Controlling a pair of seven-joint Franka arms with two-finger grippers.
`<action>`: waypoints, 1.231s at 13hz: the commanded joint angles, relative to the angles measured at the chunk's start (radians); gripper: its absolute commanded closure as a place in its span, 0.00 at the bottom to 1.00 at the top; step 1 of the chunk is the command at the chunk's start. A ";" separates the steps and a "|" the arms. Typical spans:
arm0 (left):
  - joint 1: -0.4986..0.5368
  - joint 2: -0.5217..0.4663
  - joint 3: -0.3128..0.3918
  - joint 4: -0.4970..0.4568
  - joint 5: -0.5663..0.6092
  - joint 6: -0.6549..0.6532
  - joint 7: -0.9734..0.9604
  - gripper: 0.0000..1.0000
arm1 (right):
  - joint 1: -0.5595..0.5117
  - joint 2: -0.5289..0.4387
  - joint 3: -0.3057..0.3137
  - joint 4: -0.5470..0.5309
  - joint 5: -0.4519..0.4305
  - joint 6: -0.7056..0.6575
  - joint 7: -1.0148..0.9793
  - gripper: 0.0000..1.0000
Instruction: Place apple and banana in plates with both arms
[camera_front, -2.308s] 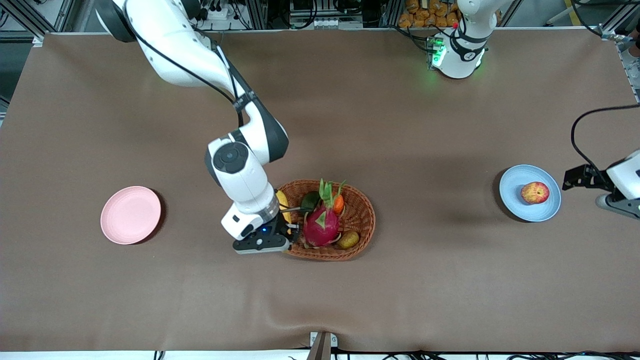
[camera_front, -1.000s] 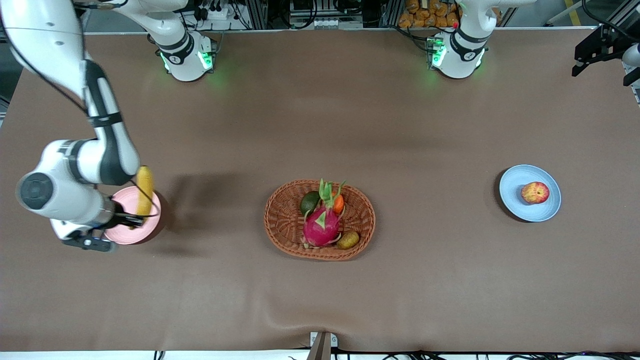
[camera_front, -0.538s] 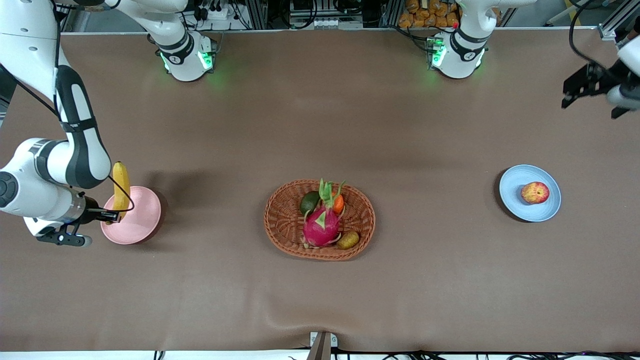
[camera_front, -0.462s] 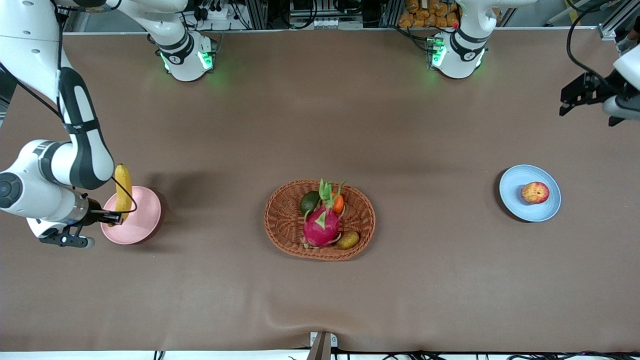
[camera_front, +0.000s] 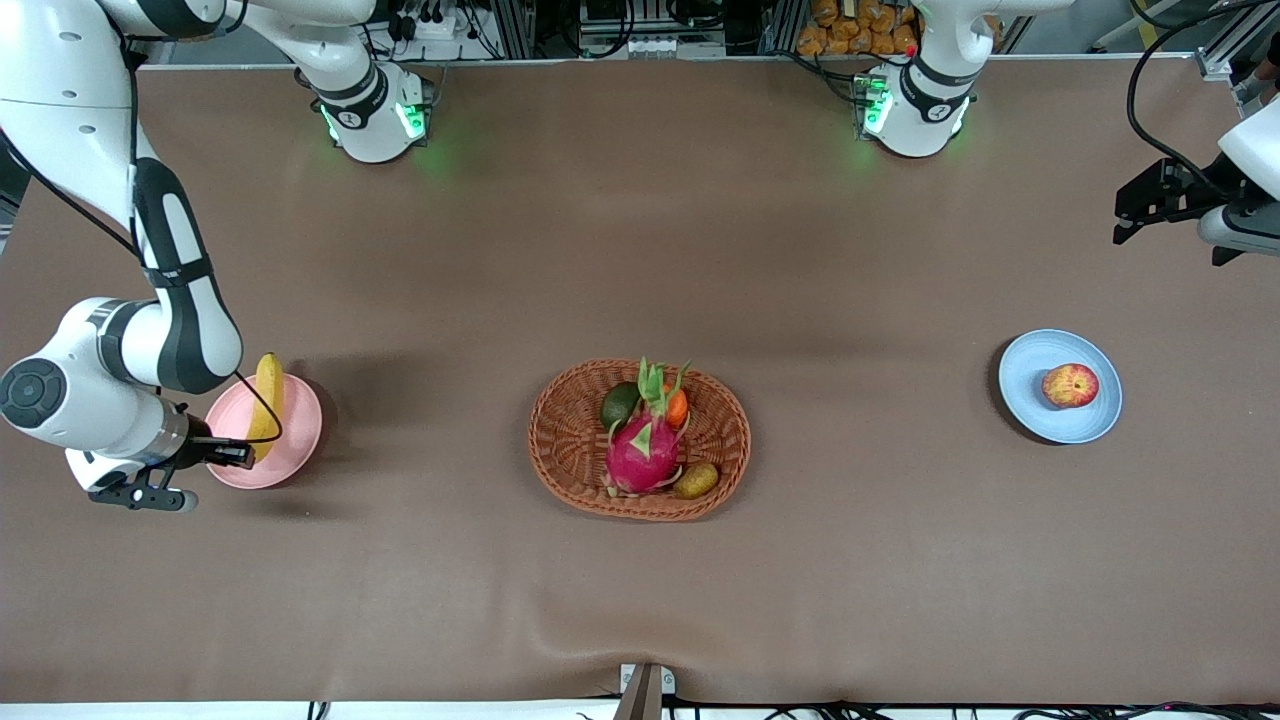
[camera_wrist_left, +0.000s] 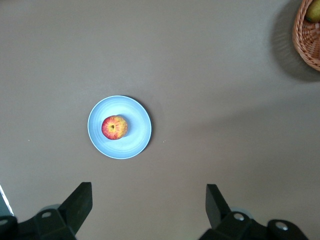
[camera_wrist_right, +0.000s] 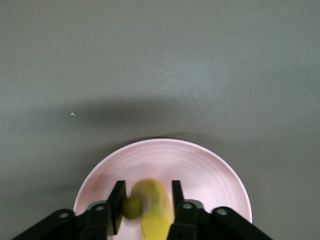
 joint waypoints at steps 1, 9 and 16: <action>-0.001 0.004 0.001 0.020 0.004 -0.003 -0.158 0.00 | 0.014 -0.031 0.007 0.017 -0.005 -0.050 0.007 0.00; 0.004 0.001 -0.008 0.022 -0.005 -0.012 -0.185 0.00 | 0.081 -0.365 0.016 -0.002 -0.005 -0.493 0.009 0.00; 0.002 -0.002 -0.028 0.031 -0.010 -0.037 -0.265 0.00 | 0.112 -0.592 0.018 0.050 -0.005 -0.674 0.012 0.00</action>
